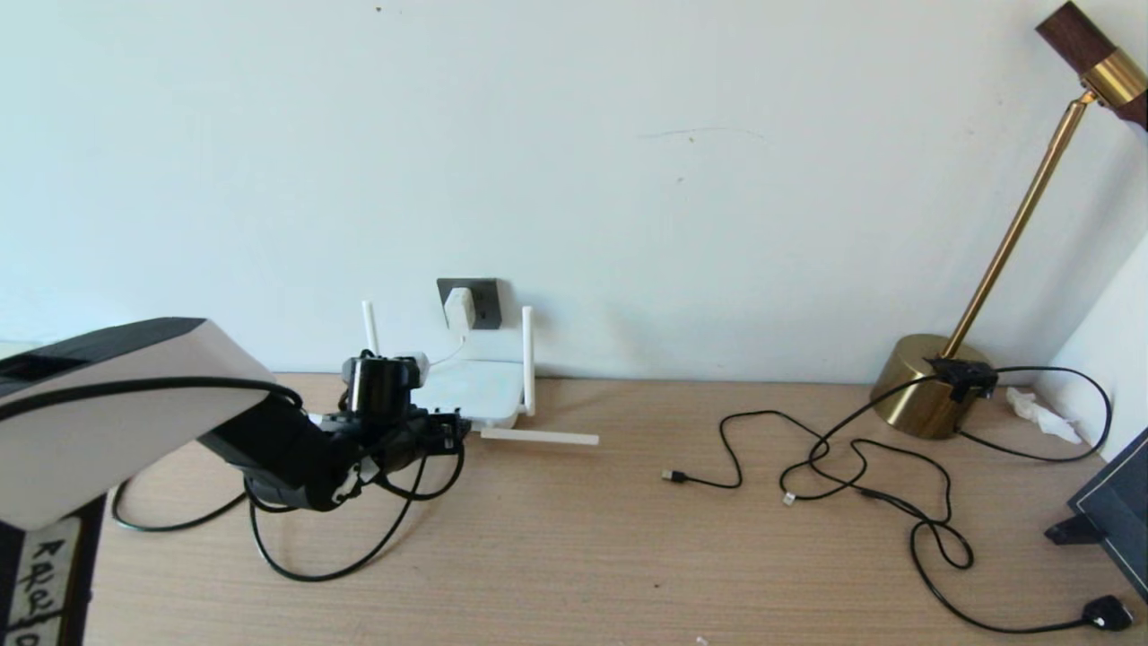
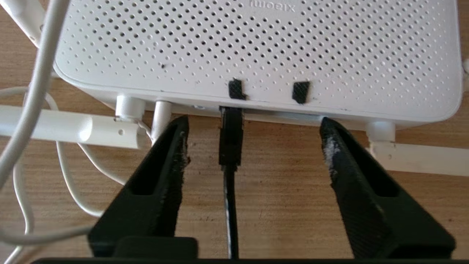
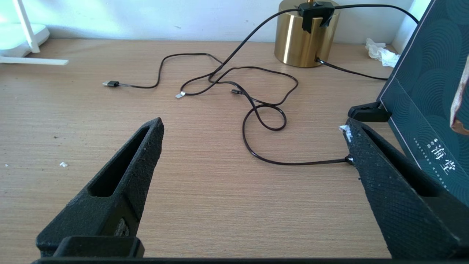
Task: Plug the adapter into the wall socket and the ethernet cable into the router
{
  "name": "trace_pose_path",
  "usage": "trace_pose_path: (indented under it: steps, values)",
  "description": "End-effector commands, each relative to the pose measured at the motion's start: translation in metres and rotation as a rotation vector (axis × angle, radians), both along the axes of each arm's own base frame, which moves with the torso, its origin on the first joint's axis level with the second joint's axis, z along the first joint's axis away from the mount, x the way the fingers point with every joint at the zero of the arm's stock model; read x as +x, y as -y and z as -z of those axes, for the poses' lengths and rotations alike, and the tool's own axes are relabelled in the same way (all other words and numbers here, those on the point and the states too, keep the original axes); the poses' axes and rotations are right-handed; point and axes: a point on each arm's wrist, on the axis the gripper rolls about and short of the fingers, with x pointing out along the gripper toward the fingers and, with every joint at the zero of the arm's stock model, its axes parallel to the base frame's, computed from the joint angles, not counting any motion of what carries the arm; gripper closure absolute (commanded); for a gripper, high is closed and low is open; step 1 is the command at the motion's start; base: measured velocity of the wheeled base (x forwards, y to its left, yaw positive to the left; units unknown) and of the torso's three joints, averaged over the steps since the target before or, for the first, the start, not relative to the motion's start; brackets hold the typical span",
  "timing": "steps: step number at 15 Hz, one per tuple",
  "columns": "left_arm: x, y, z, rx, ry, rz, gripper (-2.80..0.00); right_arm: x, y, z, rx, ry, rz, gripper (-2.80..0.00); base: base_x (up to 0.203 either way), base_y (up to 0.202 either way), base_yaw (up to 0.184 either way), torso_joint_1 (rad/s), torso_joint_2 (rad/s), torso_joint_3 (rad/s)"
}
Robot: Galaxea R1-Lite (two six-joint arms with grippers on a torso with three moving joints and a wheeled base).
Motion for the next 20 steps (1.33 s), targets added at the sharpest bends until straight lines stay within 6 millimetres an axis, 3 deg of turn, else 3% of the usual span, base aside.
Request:
trace_pose_path:
  steps: [1,6,7,9,12,14,16,18,20]
  values:
    - [-0.008,0.001,-0.011,-0.004,0.017,0.005,-2.80,0.000,0.000,0.000,0.000,-0.001,0.000,-2.80,0.000,0.000,0.000,0.000,0.00,0.000]
    - [-0.043,0.007,-0.049,-0.030,0.073,0.049,-2.80,0.000,0.000,0.000,0.001,-0.001,0.000,-2.80,0.000,0.000,0.000,0.000,0.00,0.000]
    - [-0.052,0.009,-0.059,-0.043,0.091,0.058,0.00,0.000,0.000,0.000,0.000,0.000,0.000,-2.80,0.000,0.000,0.000,0.000,0.00,0.000]
    - [-0.074,0.010,-0.086,-0.065,0.152,0.075,0.00,0.000,0.000,0.000,0.000,-0.001,0.000,-2.80,0.000,0.000,0.000,0.000,0.00,0.000]
    - [-0.116,0.003,-0.151,-0.116,0.339,0.092,0.00,0.000,0.000,0.000,0.000,0.000,0.000,-2.80,0.000,0.000,0.000,0.000,0.00,0.000]
    - [-0.155,-0.012,-0.204,-0.140,0.514,0.090,0.00,0.000,0.000,0.000,0.000,-0.001,0.000,-2.80,0.000,0.000,0.000,0.000,0.00,0.000]
    - [-0.215,-0.032,-0.249,-0.149,0.658,0.084,0.00,0.000,0.000,0.000,0.000,-0.001,0.000,-2.80,0.000,0.000,0.000,0.000,0.00,0.000]
    - [-0.282,-0.054,-0.259,-0.116,0.702,0.072,0.00,0.000,0.000,0.000,0.001,-0.001,0.000,-2.80,0.000,0.000,0.000,0.000,0.00,0.000]
    - [-0.345,-0.074,-0.227,-0.046,0.658,0.064,0.00,0.000,0.000,0.000,0.000,-0.001,0.000,-2.80,0.000,0.000,0.000,0.000,0.00,0.000]
